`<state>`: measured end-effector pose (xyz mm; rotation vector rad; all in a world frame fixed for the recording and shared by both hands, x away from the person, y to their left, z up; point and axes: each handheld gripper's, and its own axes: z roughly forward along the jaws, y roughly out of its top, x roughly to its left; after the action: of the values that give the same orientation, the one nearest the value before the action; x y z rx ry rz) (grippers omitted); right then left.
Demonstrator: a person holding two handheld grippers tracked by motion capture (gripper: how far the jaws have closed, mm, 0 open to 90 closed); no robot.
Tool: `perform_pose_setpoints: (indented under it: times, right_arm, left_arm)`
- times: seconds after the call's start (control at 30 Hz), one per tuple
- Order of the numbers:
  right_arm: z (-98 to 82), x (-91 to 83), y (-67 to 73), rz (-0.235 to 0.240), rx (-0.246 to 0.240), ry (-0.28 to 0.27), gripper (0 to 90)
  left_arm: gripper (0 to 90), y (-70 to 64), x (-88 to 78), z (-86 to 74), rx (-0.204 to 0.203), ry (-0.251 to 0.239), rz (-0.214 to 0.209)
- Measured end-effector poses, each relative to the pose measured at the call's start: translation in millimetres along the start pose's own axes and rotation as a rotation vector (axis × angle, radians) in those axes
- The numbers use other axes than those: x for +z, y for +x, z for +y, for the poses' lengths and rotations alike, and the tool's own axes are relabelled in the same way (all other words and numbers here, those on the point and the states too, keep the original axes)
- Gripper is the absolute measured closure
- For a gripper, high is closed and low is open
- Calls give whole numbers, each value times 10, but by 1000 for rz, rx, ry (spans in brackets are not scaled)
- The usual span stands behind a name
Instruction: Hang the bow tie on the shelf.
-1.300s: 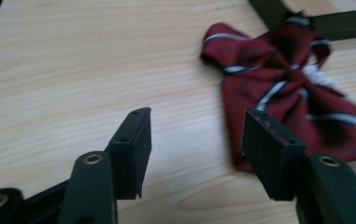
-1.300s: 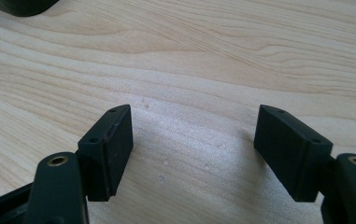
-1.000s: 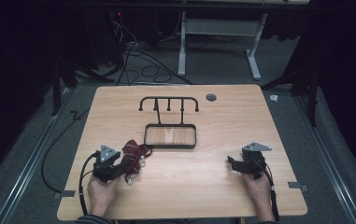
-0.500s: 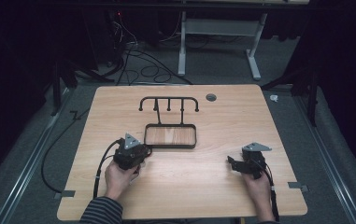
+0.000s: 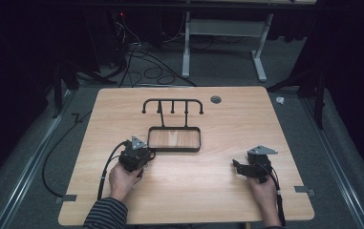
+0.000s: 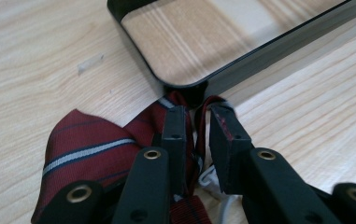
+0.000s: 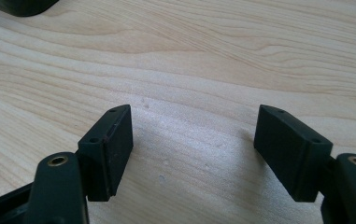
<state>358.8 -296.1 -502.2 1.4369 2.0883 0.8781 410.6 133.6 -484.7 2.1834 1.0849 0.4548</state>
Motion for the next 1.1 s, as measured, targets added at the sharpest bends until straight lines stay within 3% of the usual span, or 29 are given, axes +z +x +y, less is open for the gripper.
perform_pose_setpoints:
  times: [0.2, 0.6, 1.1]
  right_arm:
    - [0, 0, -1, 0, -2, 0, 295]
    - [0, 0, -1, 0, -2, 0, 295]
    - [0, 0, -1, 0, -1, 0, 295]
  left_arm:
    - [782, 14, 31, -13, -1, 26, 16]
    - [898, 75, 6, -15, -12, 47, 5]
    - [900, 160, -443, 33, -49, -105, 31]
